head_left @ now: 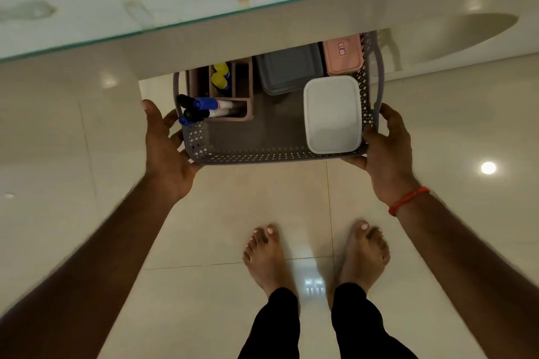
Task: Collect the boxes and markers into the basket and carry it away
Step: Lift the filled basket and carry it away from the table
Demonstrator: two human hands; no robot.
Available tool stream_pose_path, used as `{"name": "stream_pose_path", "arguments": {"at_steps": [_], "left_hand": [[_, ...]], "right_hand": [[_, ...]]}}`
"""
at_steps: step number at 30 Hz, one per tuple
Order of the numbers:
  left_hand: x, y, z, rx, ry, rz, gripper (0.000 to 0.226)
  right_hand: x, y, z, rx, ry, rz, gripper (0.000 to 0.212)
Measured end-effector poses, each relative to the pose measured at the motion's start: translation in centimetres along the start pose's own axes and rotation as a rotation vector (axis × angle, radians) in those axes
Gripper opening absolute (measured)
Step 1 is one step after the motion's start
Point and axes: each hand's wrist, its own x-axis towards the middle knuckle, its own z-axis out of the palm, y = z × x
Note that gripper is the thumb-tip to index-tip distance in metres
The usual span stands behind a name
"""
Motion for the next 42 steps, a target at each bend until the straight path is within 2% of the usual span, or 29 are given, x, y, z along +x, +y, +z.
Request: {"name": "stream_pose_path", "arguments": {"at_steps": [2, 5, 7, 10, 16, 17, 18, 19, 20, 21, 22, 23, 24, 26, 29, 32, 37, 42], "left_hand": [[0.1, -0.3, 0.0, -0.028, -0.005, -0.055, 0.065], [0.2, -0.3, 0.1, -0.062, -0.028, -0.104, 0.073], [0.3, 0.8, 0.3, -0.092, -0.032, -0.072, 0.071], [0.4, 1.7, 1.0, -0.101, -0.023, -0.02, 0.065], [1.2, 4.5, 3.0, 0.003, -0.097, 0.107, 0.048], [1.9, 4.3, 3.5, 0.074, -0.099, 0.115, 0.051], [3.5, 2.9, 4.1, 0.195, 0.028, -0.051, 0.063], [2.2, 0.5, 3.0, 0.219, -0.045, -0.173, 0.077], [1.2, -5.7, 1.5, 0.466, 0.057, -0.149, 0.079], [0.1, -12.5, 0.6, 0.714, 0.092, -0.173, 0.061], [-0.5, -18.4, -0.2, 0.841, 0.138, -0.229, 0.049], [-0.8, -22.8, -0.5, 0.854, 0.118, -0.27, 0.049], [-0.5, -24.9, -0.6, 0.908, 0.127, -0.217, 0.051], [1.3, -25.8, -1.8, 0.93, 0.16, -0.092, 0.046], [2.7, -27.8, -2.9, 0.928, 0.185, -0.055, 0.032], [3.3, -28.6, -2.8, 0.789, 0.193, -0.036, 0.03], [3.6, -28.5, -3.6, 0.8, 0.242, 0.058, 0.03], [3.6, -28.6, -3.7, 0.805, 0.224, 0.024, 0.031]], "right_hand": [[0.2, 0.4, 0.3, 0.119, 0.02, 0.079, 0.055], [0.7, 0.5, 0.6, 0.316, 0.006, 0.21, 0.043], [0.9, 0.3, 0.8, 0.352, -0.011, 0.235, 0.039], [1.3, -0.7, 1.4, 0.317, -0.035, 0.19, 0.035], [3.6, -3.7, 3.4, 0.278, -0.009, 0.075, 0.04], [4.1, -4.3, 3.7, 0.267, -0.007, 0.054, 0.039], [4.5, -4.7, 4.0, 0.254, -0.008, 0.037, 0.039], [5.0, -5.2, 4.2, 0.242, -0.018, 0.023, 0.038], [5.3, -5.6, 4.4, 0.228, -0.034, 0.01, 0.038], [5.7, -5.9, 4.3, 0.212, -0.051, -0.004, 0.038], [6.0, -6.2, 4.3, 0.199, -0.07, -0.013, 0.039], [6.2, -6.4, 4.2, 0.188, -0.083, -0.018, 0.041], [6.3, -6.6, 4.2, 0.174, -0.088, -0.02, 0.042], [6.6, -6.9, 4.2, 0.15, -0.079, -0.031, 0.039], [6.9, -7.2, 4.7, 0.149, -0.056, -0.032, 0.03], [7.5, -7.5, 5.2, 0.162, -0.039, -0.035, 0.039], [7.8, -8.1, 5.8, 0.194, -0.088, -0.039, 0.026], [7.9, -8.5, 6.3, 0.24, -0.07, -0.064, 0.042]]}}
